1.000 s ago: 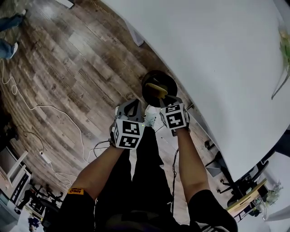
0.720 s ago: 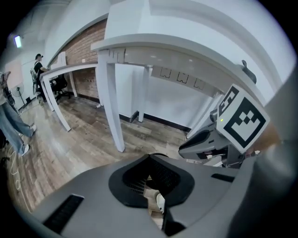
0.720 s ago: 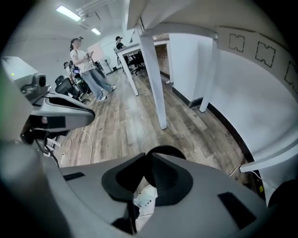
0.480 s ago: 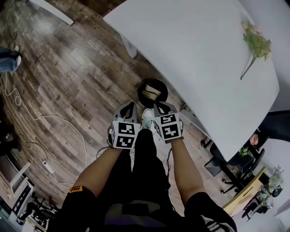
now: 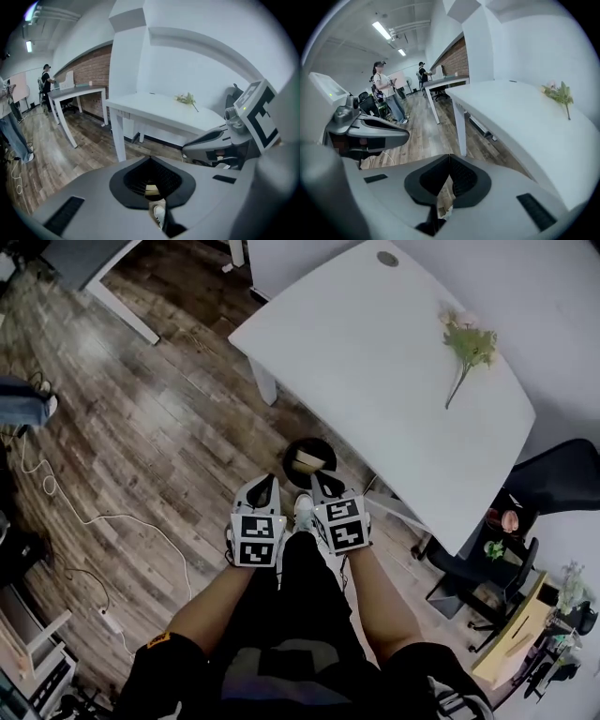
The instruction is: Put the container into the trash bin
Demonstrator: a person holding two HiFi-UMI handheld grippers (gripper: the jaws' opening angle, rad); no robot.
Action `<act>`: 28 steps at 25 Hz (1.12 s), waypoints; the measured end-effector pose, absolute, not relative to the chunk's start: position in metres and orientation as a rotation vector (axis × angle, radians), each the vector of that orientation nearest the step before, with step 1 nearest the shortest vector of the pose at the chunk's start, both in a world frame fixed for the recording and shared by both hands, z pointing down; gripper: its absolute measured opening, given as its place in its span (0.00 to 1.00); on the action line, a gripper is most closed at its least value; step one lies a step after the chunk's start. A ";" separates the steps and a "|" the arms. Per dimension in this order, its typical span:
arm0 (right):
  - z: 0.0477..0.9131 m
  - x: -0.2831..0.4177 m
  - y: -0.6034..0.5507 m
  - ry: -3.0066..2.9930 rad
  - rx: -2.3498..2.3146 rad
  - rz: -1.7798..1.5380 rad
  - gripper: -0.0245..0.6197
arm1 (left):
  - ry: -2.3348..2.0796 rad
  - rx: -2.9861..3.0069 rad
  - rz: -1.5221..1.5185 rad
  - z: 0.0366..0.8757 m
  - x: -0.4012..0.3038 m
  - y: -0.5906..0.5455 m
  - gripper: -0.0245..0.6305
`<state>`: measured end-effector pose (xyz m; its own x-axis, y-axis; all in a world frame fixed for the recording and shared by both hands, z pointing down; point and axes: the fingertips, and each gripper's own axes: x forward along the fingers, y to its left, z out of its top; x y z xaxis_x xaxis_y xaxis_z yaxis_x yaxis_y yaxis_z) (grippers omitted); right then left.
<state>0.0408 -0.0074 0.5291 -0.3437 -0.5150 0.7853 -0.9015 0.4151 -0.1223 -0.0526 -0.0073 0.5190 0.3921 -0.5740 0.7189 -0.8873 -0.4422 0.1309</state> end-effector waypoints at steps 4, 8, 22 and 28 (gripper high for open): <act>0.478 0.041 -0.010 -2.049 1.259 0.707 0.06 | -1.258 2.197 0.786 0.476 -0.052 -0.005 0.05; 0.422 0.036 -0.007 -2.106 1.305 0.640 0.06 | -1.262 2.249 0.738 0.431 -0.053 0.000 0.05; 0.288 0.026 0.012 -2.285 1.479 0.460 0.06 | -1.319 2.445 0.485 0.296 -0.047 0.012 0.05; 0.262 0.028 0.018 -2.313 1.540 0.408 0.06 | -1.345 2.513 0.446 0.269 -0.049 0.011 0.05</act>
<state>0.0283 0.0179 0.2620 -0.3601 -0.8308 0.4244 -0.9259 0.3741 -0.0533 -0.0487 0.0107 0.2685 0.5255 -0.7594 0.3836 -0.8381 -0.5397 0.0796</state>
